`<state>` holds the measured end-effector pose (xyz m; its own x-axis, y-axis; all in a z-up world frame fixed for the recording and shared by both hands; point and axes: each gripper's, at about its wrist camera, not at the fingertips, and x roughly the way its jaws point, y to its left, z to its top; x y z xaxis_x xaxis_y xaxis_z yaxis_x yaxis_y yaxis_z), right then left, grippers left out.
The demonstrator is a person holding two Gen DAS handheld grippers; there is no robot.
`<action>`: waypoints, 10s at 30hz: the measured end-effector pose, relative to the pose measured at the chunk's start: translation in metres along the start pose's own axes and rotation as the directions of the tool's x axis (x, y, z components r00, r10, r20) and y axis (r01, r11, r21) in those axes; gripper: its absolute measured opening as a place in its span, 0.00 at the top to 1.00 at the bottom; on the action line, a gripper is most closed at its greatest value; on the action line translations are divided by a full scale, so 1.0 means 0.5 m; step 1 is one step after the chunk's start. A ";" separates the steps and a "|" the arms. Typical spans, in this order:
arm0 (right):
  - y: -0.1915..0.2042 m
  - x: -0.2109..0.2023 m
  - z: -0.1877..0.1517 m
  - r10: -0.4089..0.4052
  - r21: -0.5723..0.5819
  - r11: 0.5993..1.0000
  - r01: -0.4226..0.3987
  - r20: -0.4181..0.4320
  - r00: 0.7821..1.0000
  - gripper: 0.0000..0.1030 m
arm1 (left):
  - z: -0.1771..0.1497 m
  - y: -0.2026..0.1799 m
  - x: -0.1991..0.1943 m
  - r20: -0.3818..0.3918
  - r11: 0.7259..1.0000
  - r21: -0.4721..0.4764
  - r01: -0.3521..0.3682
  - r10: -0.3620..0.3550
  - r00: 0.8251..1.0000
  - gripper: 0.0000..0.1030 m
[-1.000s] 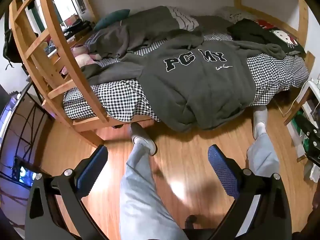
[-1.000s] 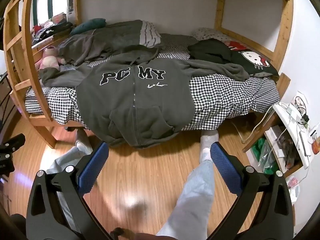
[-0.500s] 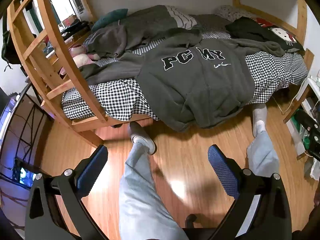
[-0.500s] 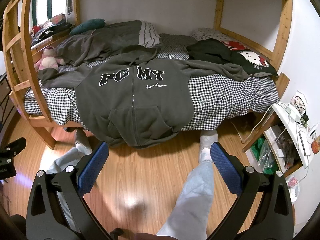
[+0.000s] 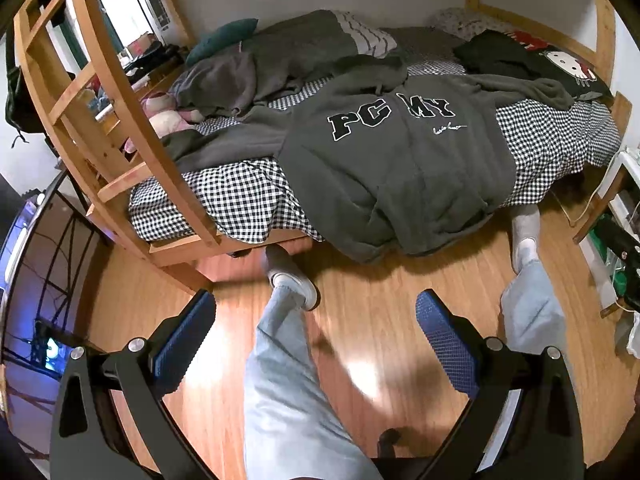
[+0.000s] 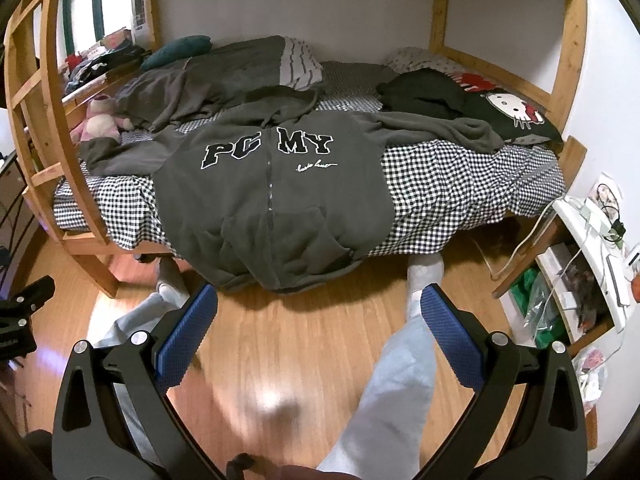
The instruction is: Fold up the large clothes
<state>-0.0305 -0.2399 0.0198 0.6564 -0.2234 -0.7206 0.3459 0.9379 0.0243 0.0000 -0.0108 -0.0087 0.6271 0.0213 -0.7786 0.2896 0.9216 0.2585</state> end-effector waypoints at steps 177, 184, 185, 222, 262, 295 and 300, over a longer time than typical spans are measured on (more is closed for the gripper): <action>0.145 0.848 0.479 0.671 -0.378 0.531 -0.758 -0.358 0.649 0.88 | 0.697 0.199 0.980 0.041 0.859 -0.300 0.415 -0.423 0.905 0.09; 0.114 0.900 0.533 0.739 -0.102 0.610 -0.786 -0.284 0.611 0.23 | 0.610 0.080 0.980 0.082 0.979 -0.018 0.202 -0.200 0.976 0.09; 0.127 0.914 0.533 0.719 -0.096 0.623 -0.776 -0.320 0.617 0.23 | 0.612 0.076 0.977 0.093 0.982 -0.019 0.190 -0.188 0.978 0.08; 0.311 1.011 0.563 0.134 -0.513 0.827 -0.228 -0.213 0.968 0.10 | 0.717 0.056 1.029 0.042 0.964 -0.233 0.128 -0.122 0.992 0.07; -0.752 0.905 0.488 0.024 0.493 0.868 -0.066 0.092 0.995 0.03 | 0.773 -0.900 0.744 0.289 0.714 0.692 0.107 -0.409 0.866 0.05; -1.114 1.008 0.579 0.221 0.732 0.569 -0.374 0.302 0.927 0.68 | 0.743 -0.836 0.759 0.019 0.634 0.678 0.372 -0.522 0.853 0.93; -1.094 0.922 0.561 0.188 0.675 0.567 -0.472 0.452 0.872 0.27 | 0.709 -0.869 0.770 0.075 0.594 0.768 0.238 -0.453 0.888 0.92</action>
<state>0.2712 -0.9305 -0.1312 0.9404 -0.1383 -0.3107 0.3389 0.4582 0.8217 0.3719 -0.5406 -0.2179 0.4800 -0.4281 -0.7657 0.8770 0.2545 0.4075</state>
